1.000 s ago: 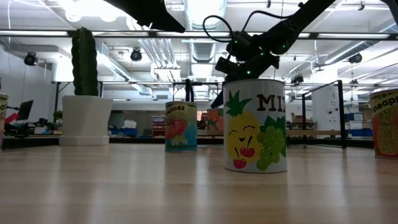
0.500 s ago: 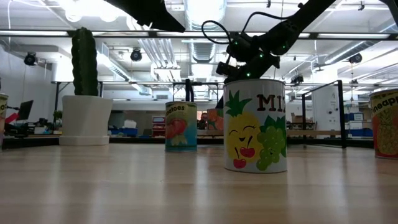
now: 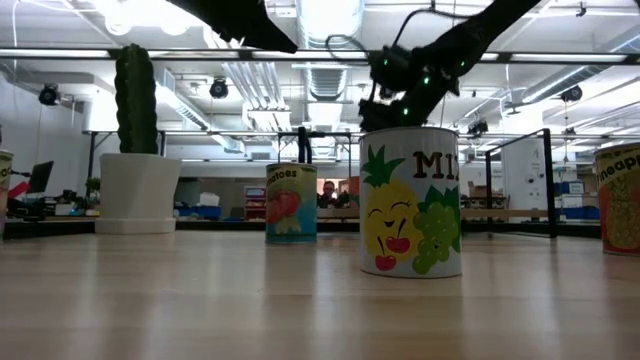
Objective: Pick and place cans onto a shelf
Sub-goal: Put the small canned oranges on the shelf
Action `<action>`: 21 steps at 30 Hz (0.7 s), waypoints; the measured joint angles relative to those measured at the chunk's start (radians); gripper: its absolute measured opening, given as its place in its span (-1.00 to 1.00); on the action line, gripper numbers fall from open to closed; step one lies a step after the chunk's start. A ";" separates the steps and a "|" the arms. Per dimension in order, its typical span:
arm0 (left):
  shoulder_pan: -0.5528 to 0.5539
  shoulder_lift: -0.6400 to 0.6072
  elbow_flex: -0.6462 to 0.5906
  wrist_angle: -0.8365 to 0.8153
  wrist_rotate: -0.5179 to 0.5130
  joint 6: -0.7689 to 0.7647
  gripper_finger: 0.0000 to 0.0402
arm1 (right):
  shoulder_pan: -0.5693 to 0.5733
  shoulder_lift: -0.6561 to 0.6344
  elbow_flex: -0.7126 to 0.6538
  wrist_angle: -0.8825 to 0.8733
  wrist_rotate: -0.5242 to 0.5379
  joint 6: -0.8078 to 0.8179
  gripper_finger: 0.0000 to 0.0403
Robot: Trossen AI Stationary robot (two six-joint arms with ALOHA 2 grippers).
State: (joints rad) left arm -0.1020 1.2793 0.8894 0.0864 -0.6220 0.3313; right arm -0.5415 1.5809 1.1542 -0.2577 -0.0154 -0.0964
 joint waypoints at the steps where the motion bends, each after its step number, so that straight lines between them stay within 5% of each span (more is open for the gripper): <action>1: 0.000 -0.001 0.000 0.000 0.000 0.000 -1.00 | 0.000 -0.017 0.000 -0.001 0.000 0.004 -0.81; 14: 0.000 -0.001 0.000 0.001 0.000 -0.004 -1.00 | -0.102 0.007 -0.024 -0.018 -0.028 -0.084 -0.81; 21: 0.000 -0.001 0.000 0.001 0.001 -0.008 -1.00 | -0.094 0.020 -0.043 -0.084 -0.207 -0.082 -0.81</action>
State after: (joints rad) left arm -0.1017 1.2785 0.8894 0.0872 -0.6213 0.3233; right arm -0.6360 1.6007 1.1114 -0.3417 -0.2227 -0.1785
